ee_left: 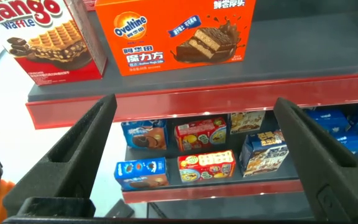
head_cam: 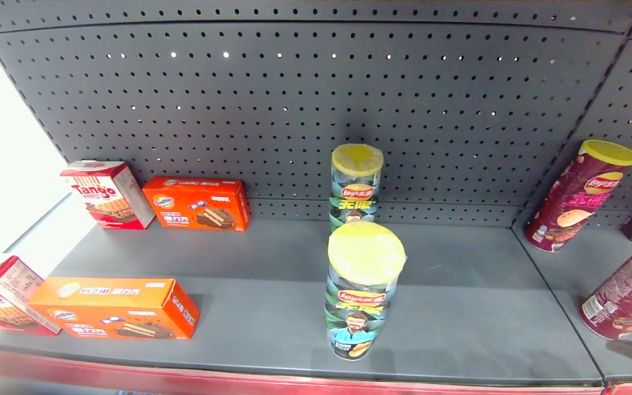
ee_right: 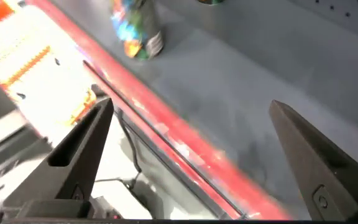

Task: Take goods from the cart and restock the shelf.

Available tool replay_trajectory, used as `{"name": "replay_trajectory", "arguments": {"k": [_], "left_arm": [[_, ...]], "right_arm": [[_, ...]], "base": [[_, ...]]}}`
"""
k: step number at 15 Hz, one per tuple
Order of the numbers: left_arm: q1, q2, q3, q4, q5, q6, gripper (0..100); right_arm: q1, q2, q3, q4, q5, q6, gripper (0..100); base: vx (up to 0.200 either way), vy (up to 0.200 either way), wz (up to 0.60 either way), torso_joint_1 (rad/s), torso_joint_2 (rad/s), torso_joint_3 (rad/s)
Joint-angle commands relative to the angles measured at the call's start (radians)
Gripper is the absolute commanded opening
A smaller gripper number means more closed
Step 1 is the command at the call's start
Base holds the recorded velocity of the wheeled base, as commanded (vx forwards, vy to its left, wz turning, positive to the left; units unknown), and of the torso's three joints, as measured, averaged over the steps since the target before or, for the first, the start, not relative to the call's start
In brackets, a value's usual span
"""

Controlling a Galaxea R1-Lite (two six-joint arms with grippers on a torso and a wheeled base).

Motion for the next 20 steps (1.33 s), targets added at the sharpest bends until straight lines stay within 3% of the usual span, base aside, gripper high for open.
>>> {"name": "replay_trajectory", "arguments": {"k": [1,2,4,6,8,9,10,12,14,15,18,20], "left_arm": [[-0.001,0.001,-0.002,0.002,-0.001,0.0,100],[-0.003,0.001,-0.002,0.003,-0.001,0.0,100],[-0.003,0.001,-0.002,0.003,0.0,0.0,100],[-0.001,0.001,-0.002,0.002,0.002,0.0,100],[-0.001,0.001,0.0,-0.001,0.003,0.0,100],[0.0,0.001,0.001,-0.004,0.005,0.0,100],[-0.001,0.001,0.001,-0.004,0.005,0.0,100],[0.0,0.001,0.003,-0.004,0.005,-0.002,100],[0.0,0.001,0.003,-0.004,0.005,-0.003,100],[0.0,0.001,0.001,-0.004,0.003,-0.005,100],[0.0,0.001,0.001,-0.003,0.003,-0.005,100],[0.0,0.001,0.003,-0.003,0.003,-0.006,100]], "right_arm": [[0.026,-0.541,0.284,0.078,0.007,0.003,100],[0.026,-0.656,0.287,0.152,0.011,0.02,100],[0.0,-0.656,0.273,0.177,0.01,0.054,100],[-0.112,-0.601,0.273,0.175,0.007,0.055,100],[-0.293,-0.518,0.275,0.177,0.005,0.049,100],[-0.491,-0.521,0.275,0.177,0.005,0.046,100],[-0.618,-0.54,0.275,0.175,0.008,0.051,100],[-0.629,-0.544,0.321,0.095,-0.07,0.049,100],[-0.643,-0.547,0.318,0.134,-0.087,0.049,100],[-0.766,-0.561,0.318,0.131,-0.087,0.058,100],[-0.758,-0.569,0.318,0.132,-0.087,0.061,100],[-0.71,-0.647,0.319,0.131,-0.025,0.063,100]], "base": [[0.0,0.0,0.0,0.0,0.0,0.0],[0.0,0.0,0.0,0.0,0.0,0.0],[0.0,0.0,0.0,0.0,0.0,0.0],[0.0,0.0,0.0,0.0,0.0,0.0],[0.0,0.0,0.0,0.0,0.0,0.0],[0.0,0.0,0.0,0.0,0.0,0.0],[0.0,0.0,0.0,0.0,0.0,0.0],[0.0,0.0,0.0,0.0,0.0,0.0],[0.0,0.0,0.0,0.0,0.0,0.0],[0.0,0.0,0.0,0.0,0.0,0.0],[0.0,0.0,0.0,0.0,0.0,0.0],[0.0,0.0,0.0,0.0,0.0,0.0]]}}
